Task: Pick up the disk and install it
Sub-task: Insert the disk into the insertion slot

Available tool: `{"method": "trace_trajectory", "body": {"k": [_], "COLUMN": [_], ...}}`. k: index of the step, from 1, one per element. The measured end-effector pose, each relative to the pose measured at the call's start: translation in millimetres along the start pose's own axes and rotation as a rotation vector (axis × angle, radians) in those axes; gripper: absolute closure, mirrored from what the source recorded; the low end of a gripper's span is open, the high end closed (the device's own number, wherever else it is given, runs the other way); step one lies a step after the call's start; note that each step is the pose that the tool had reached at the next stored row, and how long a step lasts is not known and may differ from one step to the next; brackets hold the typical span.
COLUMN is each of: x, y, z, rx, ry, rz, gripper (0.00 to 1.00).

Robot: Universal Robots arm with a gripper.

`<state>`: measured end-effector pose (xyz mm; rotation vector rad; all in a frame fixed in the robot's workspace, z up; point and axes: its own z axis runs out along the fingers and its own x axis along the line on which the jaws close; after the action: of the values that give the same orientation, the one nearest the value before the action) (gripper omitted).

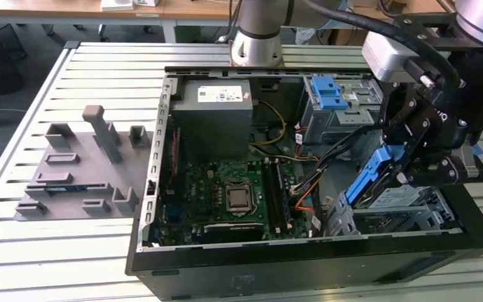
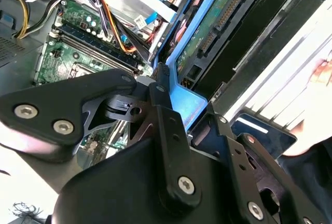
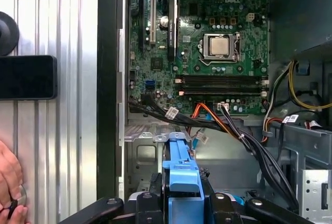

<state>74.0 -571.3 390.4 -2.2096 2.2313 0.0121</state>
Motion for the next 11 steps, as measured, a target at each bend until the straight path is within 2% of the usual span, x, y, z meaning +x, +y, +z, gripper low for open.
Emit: {"method": "trace_trajectory", "body": {"k": [11], "x": [0.7], "y": [-0.1], "z": [16.9], "rx": [0.0], "ry": [0.0001], "rz": [0.0], "gripper": [0.64]}}
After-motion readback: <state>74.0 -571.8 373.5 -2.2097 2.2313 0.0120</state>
